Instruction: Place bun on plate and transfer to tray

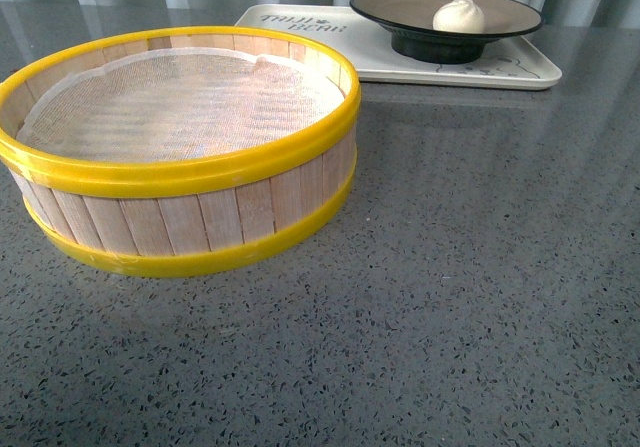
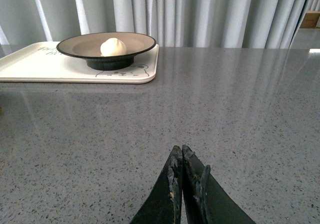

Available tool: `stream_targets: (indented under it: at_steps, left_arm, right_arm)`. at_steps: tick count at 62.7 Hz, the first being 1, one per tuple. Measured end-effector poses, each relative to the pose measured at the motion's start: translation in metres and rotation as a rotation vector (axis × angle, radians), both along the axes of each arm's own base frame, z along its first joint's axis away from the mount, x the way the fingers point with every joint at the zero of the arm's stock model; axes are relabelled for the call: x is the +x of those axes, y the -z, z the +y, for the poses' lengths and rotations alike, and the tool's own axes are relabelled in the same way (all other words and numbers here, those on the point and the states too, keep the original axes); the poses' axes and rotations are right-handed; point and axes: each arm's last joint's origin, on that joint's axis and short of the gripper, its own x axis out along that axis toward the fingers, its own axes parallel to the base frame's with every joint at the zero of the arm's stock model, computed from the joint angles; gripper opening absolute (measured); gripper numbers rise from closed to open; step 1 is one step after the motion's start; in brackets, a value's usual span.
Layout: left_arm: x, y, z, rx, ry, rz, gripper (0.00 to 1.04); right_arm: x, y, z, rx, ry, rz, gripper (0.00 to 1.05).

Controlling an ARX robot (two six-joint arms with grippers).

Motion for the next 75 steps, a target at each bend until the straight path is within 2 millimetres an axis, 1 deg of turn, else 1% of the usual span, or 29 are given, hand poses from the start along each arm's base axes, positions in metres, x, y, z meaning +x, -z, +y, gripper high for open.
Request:
stream_targets:
  at_steps: [31,61,67,75]
  left_arm:
    - [0.000,0.000,0.000,0.000,0.000,0.000,0.98]
    - [0.000,0.000,0.000,0.000,0.000,0.000,0.98]
    - [0.000,0.000,0.000,0.000,-0.001,0.000,0.98]
    - [0.000,0.000,0.000,0.000,0.000,-0.001,0.98]
  right_arm:
    - [-0.015,-0.002,0.000,0.000,0.000,-0.010,0.02]
    - [-0.022,-0.002,0.000,0.000,0.000,-0.011,0.02]
    - [-0.030,0.003,0.000,0.000,0.000,0.025,0.02]
    - [-0.033,0.001,0.000,0.000,0.000,-0.006,0.02]
